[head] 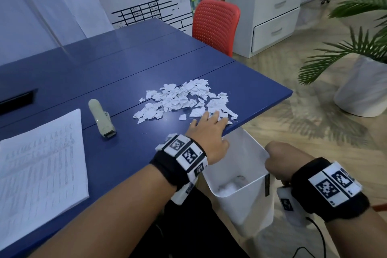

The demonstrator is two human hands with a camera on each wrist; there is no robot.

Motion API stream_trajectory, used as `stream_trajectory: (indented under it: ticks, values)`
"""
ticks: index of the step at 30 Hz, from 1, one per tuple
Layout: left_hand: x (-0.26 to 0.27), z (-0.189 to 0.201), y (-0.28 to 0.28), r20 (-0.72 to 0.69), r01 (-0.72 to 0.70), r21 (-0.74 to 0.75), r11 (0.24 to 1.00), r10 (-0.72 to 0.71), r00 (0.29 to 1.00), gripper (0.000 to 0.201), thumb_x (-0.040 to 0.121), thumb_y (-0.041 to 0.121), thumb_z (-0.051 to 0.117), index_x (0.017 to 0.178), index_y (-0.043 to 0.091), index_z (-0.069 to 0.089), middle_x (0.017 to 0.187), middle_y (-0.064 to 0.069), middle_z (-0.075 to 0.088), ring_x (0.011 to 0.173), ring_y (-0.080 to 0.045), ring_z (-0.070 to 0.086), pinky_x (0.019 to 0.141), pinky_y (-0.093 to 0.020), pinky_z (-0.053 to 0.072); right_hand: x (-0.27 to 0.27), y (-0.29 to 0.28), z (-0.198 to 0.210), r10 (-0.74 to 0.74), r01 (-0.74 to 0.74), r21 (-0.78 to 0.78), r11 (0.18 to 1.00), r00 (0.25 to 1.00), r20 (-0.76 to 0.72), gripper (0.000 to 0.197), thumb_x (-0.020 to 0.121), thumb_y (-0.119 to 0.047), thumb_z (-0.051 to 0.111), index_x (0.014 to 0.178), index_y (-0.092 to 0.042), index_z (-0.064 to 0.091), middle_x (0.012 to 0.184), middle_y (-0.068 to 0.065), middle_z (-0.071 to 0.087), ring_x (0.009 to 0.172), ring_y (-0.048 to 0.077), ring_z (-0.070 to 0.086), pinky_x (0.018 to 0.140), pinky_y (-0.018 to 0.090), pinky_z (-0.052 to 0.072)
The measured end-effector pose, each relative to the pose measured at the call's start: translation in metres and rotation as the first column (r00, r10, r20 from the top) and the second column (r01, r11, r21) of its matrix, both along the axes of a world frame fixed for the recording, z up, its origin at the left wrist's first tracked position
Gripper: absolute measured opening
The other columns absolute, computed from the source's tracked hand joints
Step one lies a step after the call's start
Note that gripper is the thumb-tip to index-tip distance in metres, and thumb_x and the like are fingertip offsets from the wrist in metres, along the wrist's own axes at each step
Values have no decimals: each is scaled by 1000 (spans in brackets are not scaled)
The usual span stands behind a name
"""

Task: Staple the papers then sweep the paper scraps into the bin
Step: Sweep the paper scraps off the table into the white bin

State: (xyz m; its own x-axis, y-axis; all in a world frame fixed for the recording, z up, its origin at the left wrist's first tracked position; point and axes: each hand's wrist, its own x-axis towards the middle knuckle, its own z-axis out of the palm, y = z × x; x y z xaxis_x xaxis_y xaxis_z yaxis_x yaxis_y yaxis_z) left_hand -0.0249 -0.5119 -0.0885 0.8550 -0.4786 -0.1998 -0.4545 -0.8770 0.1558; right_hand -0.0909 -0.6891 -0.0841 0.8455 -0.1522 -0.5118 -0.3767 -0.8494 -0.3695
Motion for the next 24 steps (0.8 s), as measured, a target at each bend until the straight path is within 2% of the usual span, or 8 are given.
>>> stream_trajectory:
  ticks: [3,5,8,13,16,18,21,24]
  values:
    - [-22,1,-1,34,73,-29,997,-72,997,61,92,33,44,149,21,26,164,-2,12,151,-23,5,121,-46,13,2,-4,1,2,-2,11,1000,1000,-4,11,82,-3,41,82,-11,48,70,4,50,56,16,46,46,25,35]
    - [-37,1,-1,95,134,-61,989,-128,987,53,90,30,46,142,18,40,160,-3,24,149,-23,16,119,-43,20,2,-5,0,5,-5,7,1000,1000,-3,11,82,-3,41,83,-10,49,70,4,50,56,17,47,46,25,36]
    - [-51,2,-2,195,182,-155,971,-150,969,39,84,28,46,117,17,62,132,0,57,126,-22,48,103,-44,40,3,-5,-1,10,-10,-5,1000,1000,4,12,80,-2,41,76,-10,49,68,5,52,56,18,49,46,25,37]
    - [-45,9,-5,231,139,-297,945,-70,970,25,86,25,49,104,18,64,110,2,64,102,-23,59,90,-39,44,2,-5,-1,-21,21,15,1000,1000,8,15,82,-3,42,72,-14,45,71,5,53,56,18,50,47,26,37]
    - [-27,11,-6,253,49,-289,956,26,967,37,87,26,51,123,19,55,136,0,51,123,-23,49,102,-41,39,2,-5,0,-21,21,8,1000,1000,10,16,81,-3,42,70,-14,45,71,5,53,56,17,48,46,25,36]
    - [-16,9,-6,194,-86,-183,979,122,973,54,91,34,48,142,19,38,157,-4,27,144,-24,26,113,-44,27,1,-5,1,-28,27,8,1000,1000,11,17,82,-2,42,70,-13,43,70,5,51,55,16,46,46,24,35]
    - [-3,3,-6,49,-293,-29,956,294,954,71,93,49,39,153,17,15,164,-10,3,151,-32,0,120,-52,13,0,-5,2,-34,34,20,999,999,3,17,84,-2,41,71,-14,43,71,5,49,56,16,45,47,24,35]
    - [-8,-6,-7,-22,-293,115,949,297,955,79,93,57,29,155,15,2,164,-13,-8,151,-35,-8,120,-55,3,-1,-7,3,-30,30,28,999,1000,1,17,83,-2,41,72,-14,43,72,5,49,57,16,45,48,25,35]
